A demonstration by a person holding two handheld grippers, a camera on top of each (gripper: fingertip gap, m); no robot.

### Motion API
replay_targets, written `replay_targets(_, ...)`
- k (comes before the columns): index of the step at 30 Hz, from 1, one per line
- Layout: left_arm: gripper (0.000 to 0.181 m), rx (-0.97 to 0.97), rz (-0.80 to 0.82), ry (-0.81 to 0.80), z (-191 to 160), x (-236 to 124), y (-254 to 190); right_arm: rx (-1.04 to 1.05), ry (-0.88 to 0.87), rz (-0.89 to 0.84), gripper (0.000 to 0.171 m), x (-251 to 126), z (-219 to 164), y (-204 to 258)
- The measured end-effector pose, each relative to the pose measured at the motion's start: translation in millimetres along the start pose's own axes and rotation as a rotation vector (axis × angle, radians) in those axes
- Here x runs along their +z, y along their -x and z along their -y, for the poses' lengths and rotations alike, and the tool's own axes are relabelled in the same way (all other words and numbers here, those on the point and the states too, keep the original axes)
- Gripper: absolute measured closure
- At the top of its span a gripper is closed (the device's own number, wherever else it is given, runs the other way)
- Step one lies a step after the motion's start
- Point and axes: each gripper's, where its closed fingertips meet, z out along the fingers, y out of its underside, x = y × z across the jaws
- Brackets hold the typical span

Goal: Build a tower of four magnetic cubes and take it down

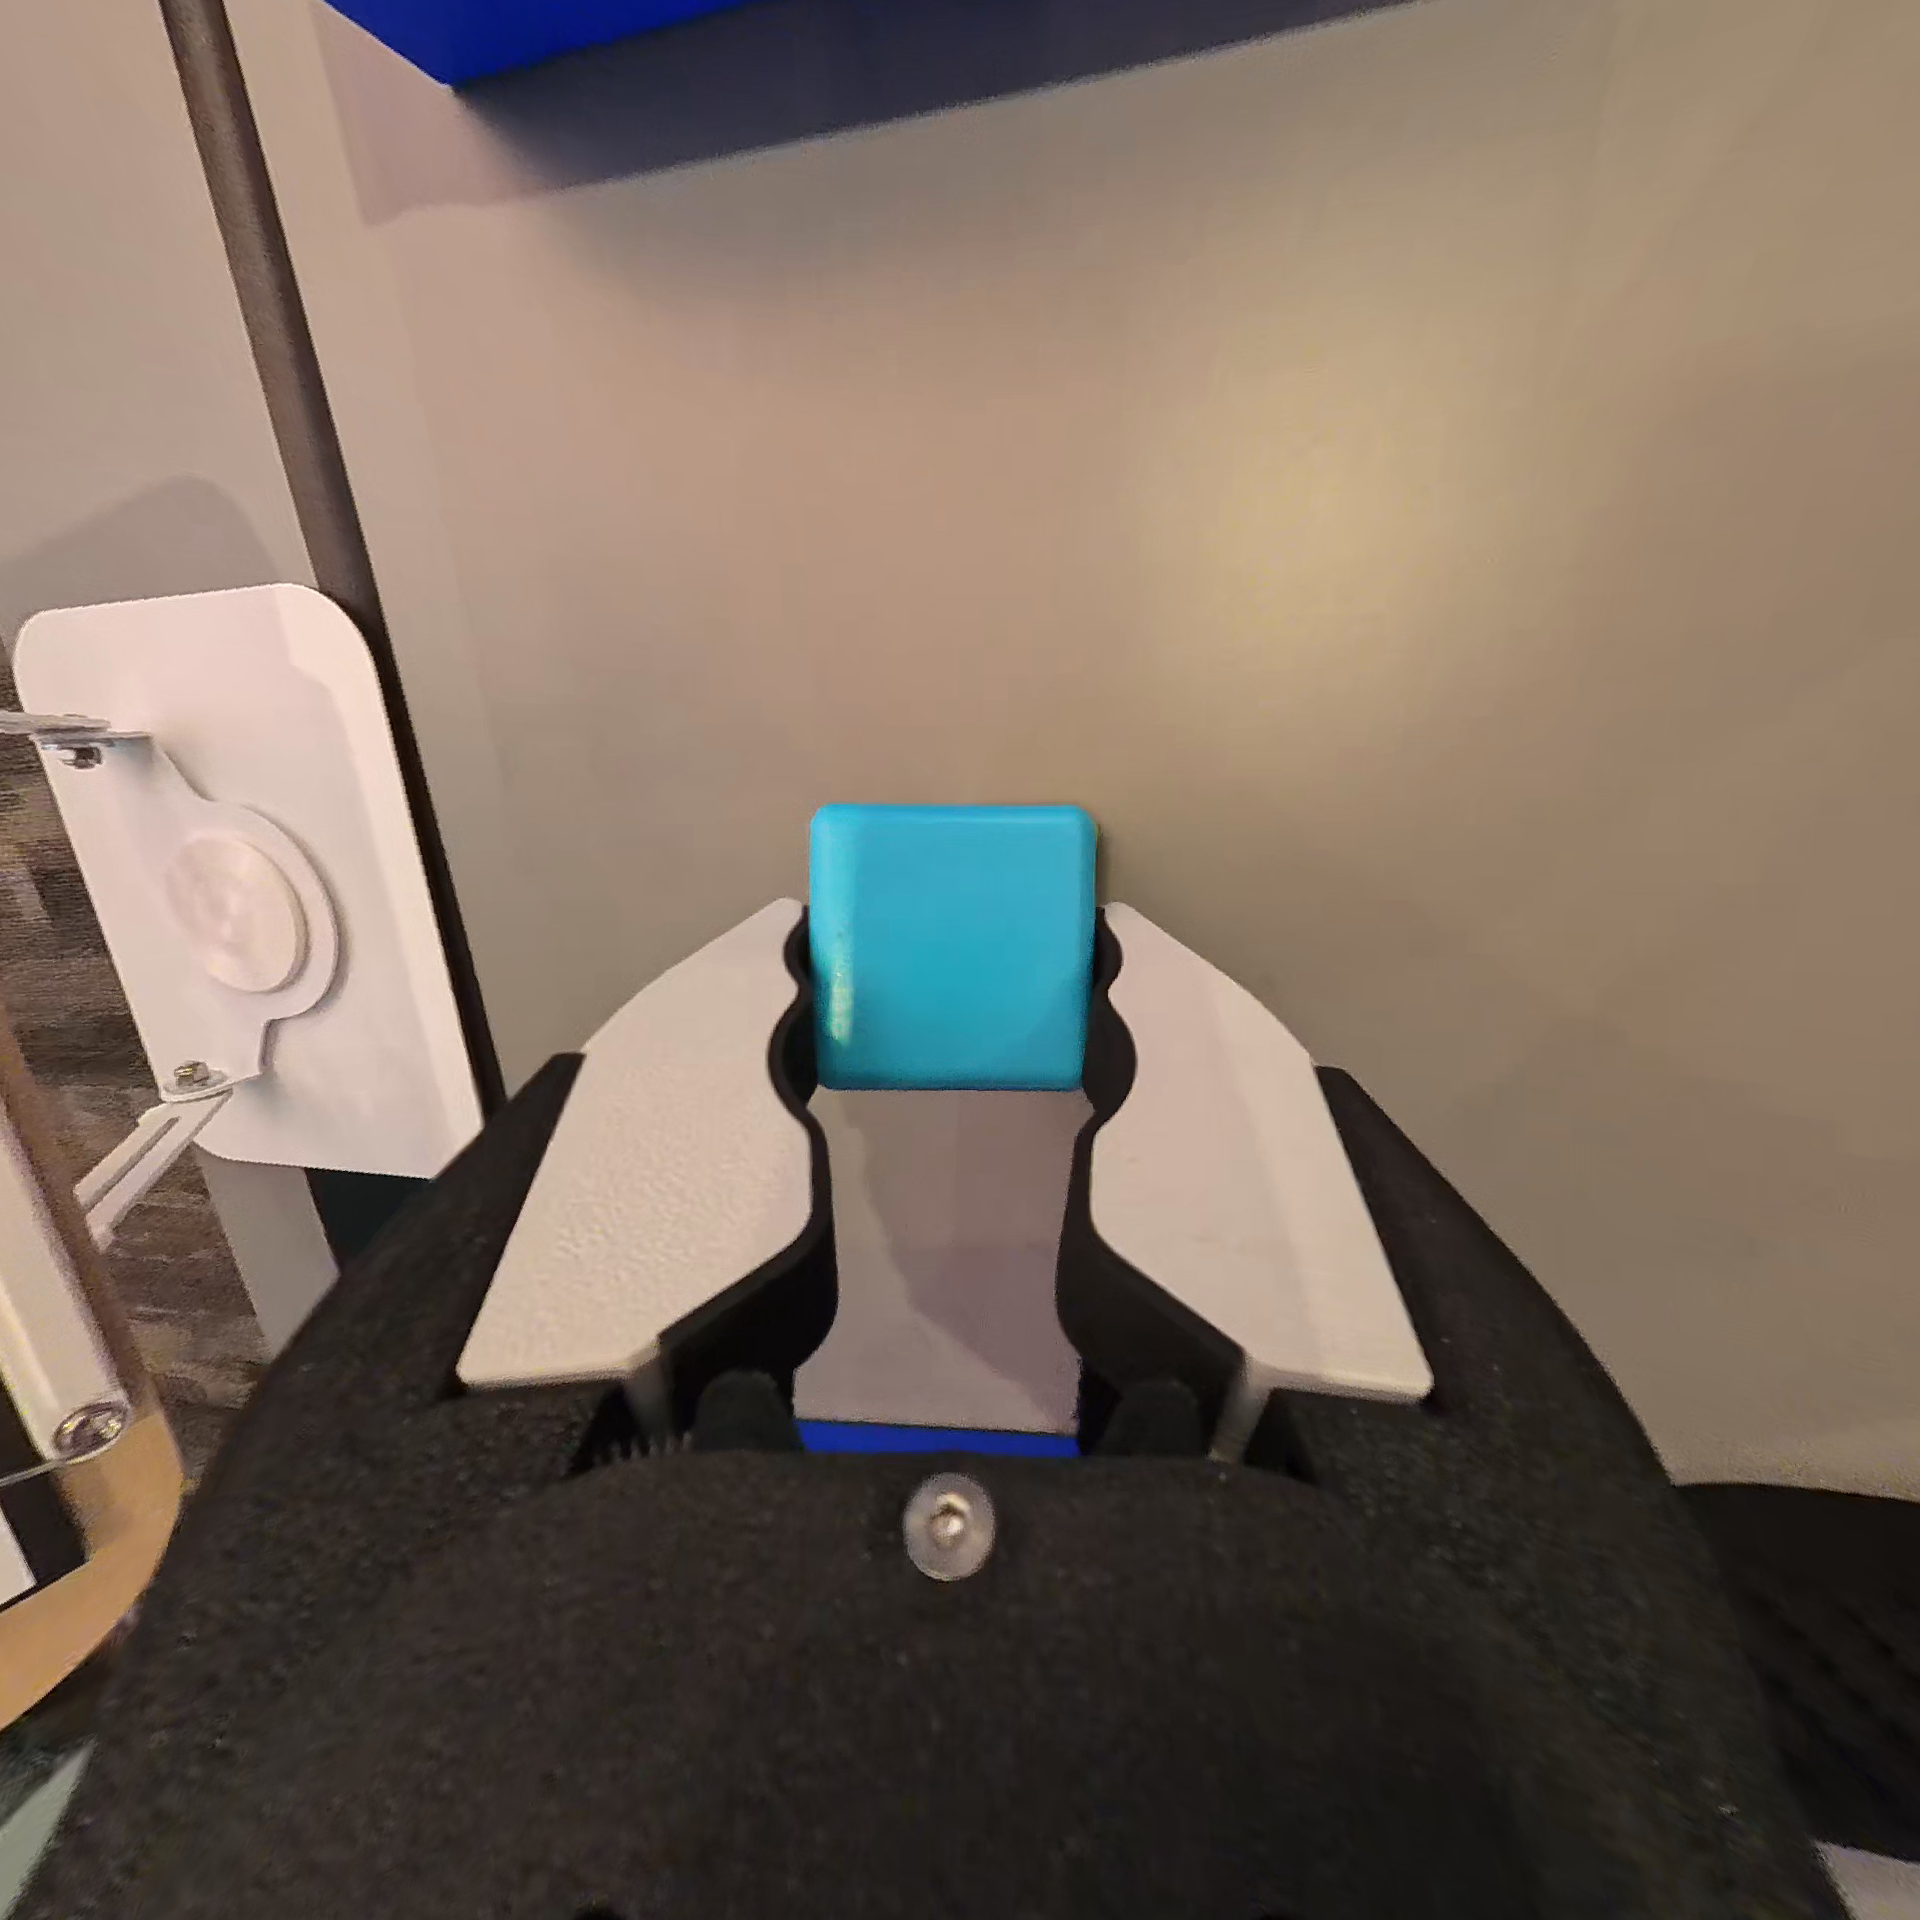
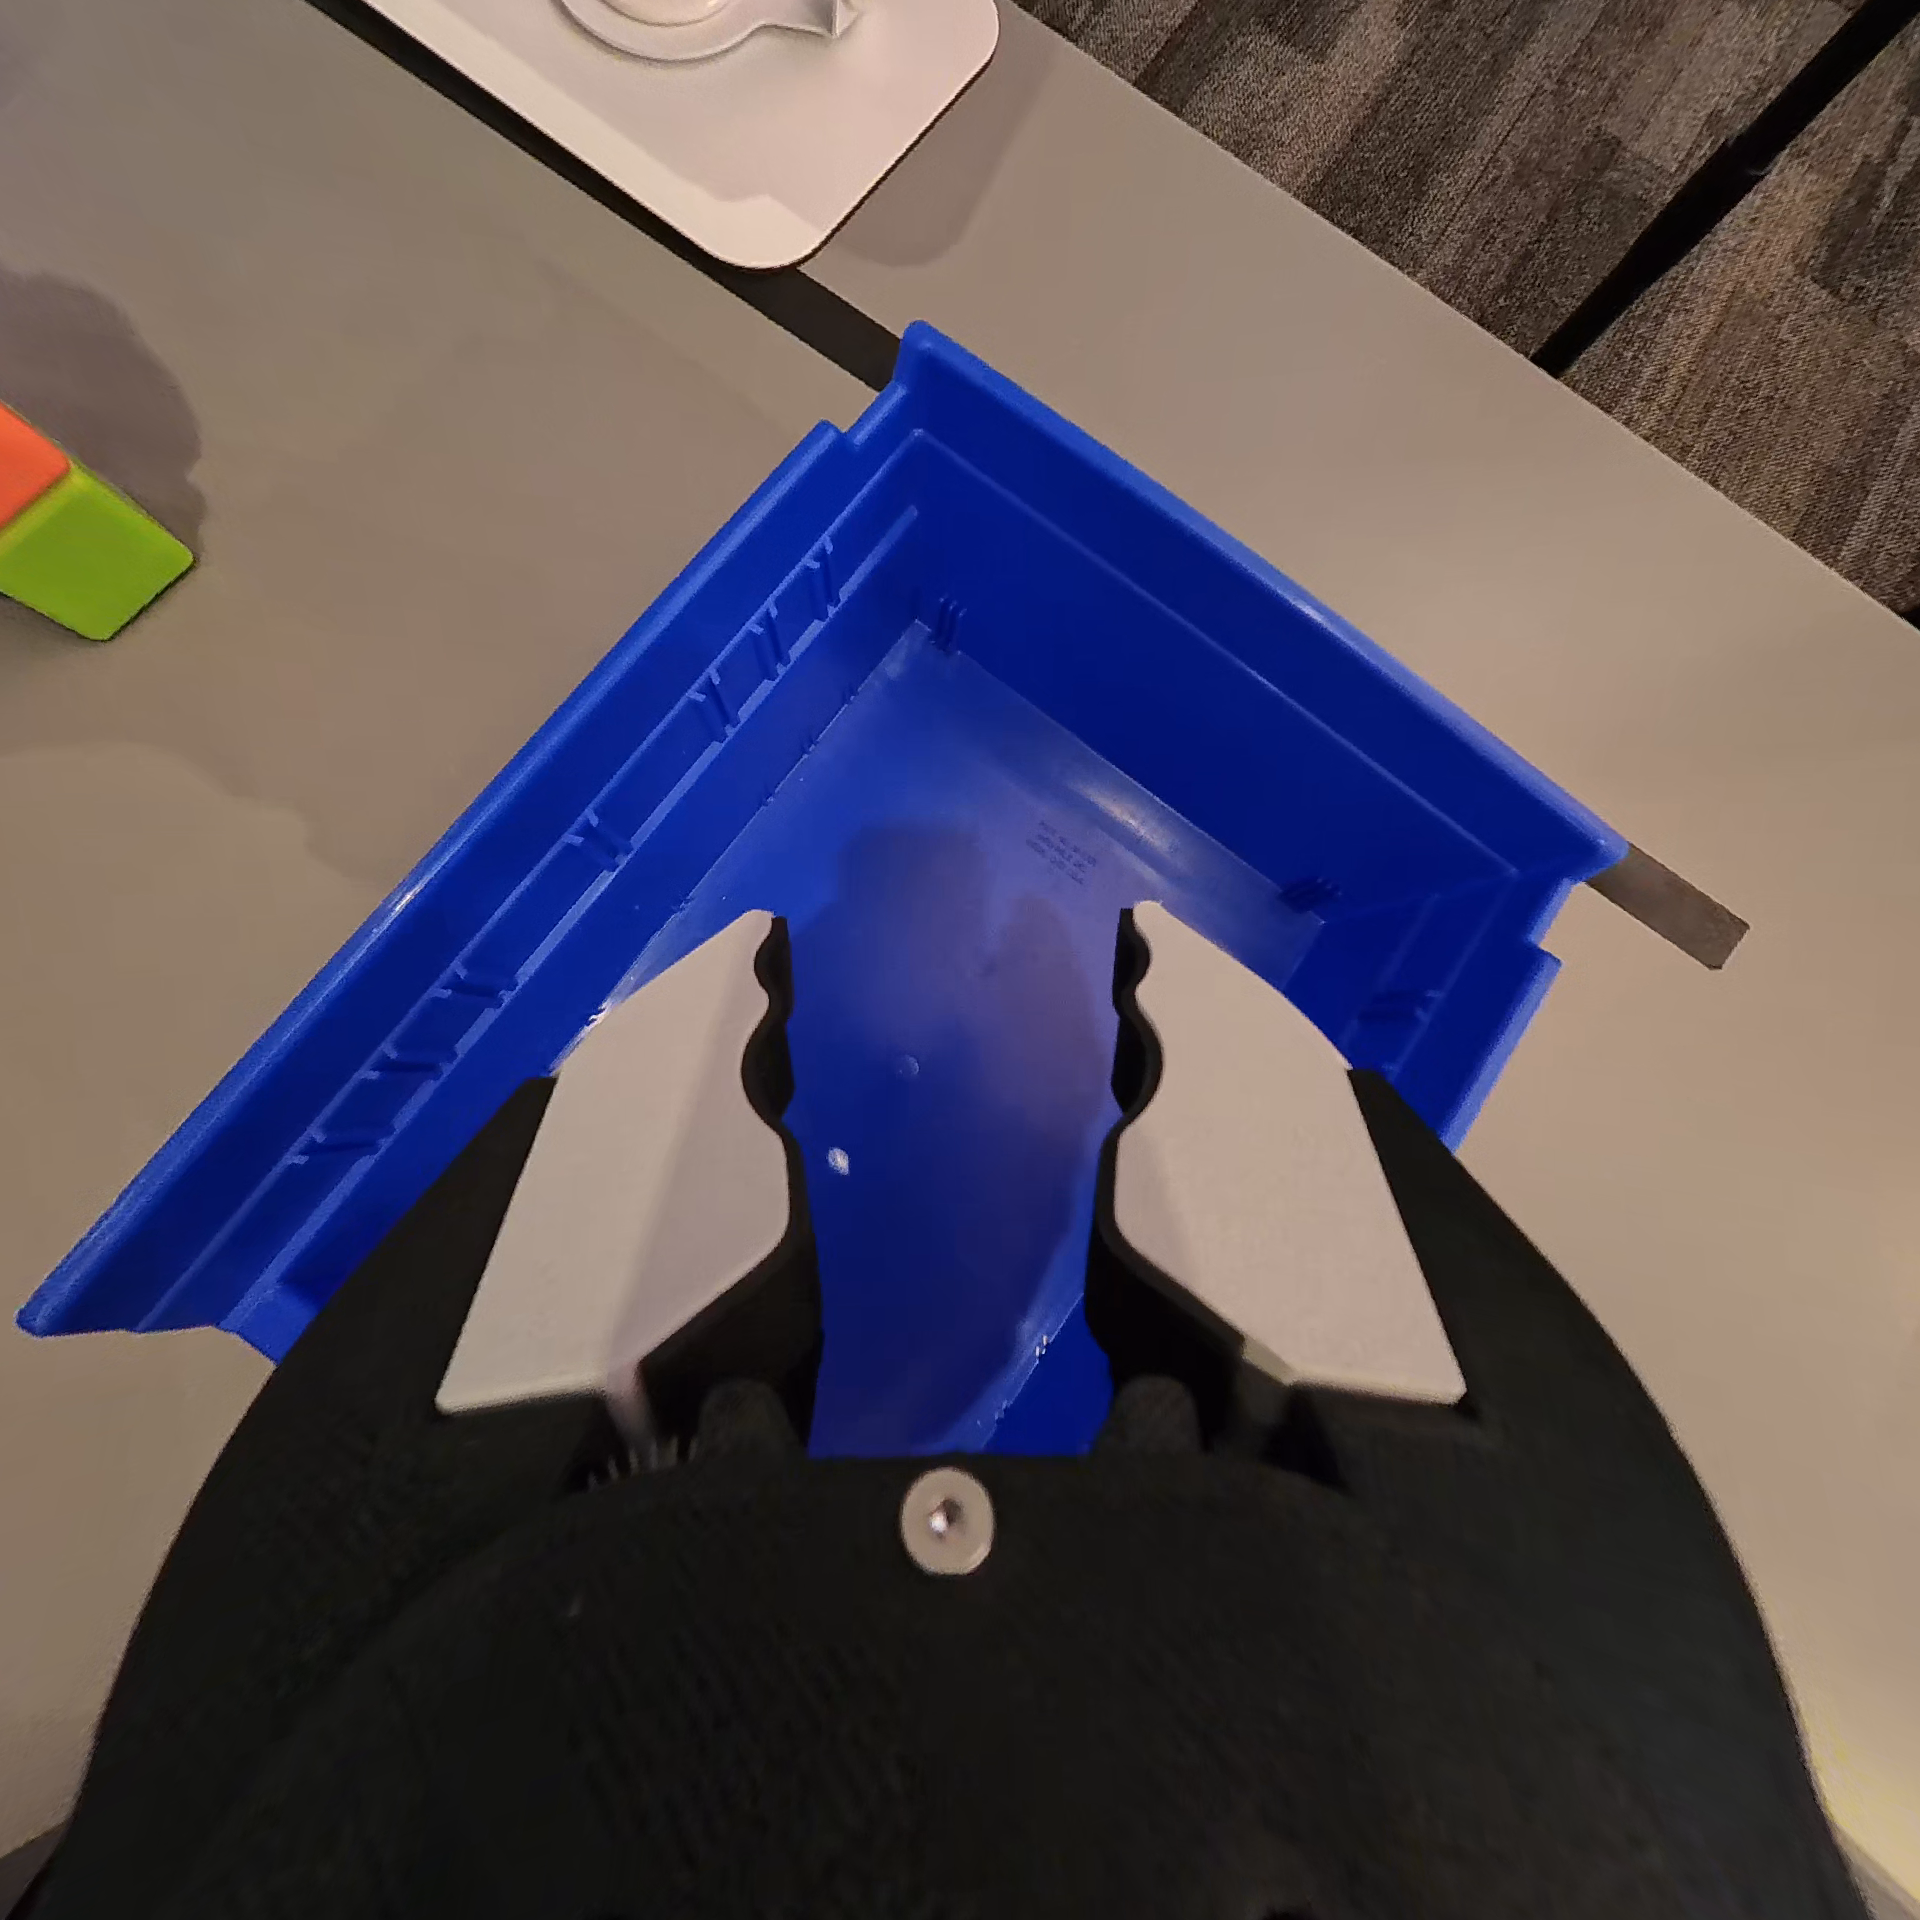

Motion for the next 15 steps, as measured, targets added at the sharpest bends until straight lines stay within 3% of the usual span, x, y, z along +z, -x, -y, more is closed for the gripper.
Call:
replay_targets(7,0.131,-0.051,-0.057,-0.008,-12.5,10.3,0.6,0.001,0.009,0.006,0.110,1.0,-1.8,-0.2)
replay_targets(10,0.121,-0.044,-0.044,0.022,-20.5,15.5,0.6,-0.001,0.017,0.008,0.110,3.0,-3.3,0.1)
replay_targets(12,0.129,-0.082,-0.046,-0.012,-18.3,10.3,0.8,0.001,0.020,0.009,0.109,3.9,-4.0,-0.2)
replay_targets(15,0.118,-0.153,0.008,-0.106,-16.2,-16.9,13.4,0.005,0.020,0.012,0.109,4.5,-4.9,-0.2)
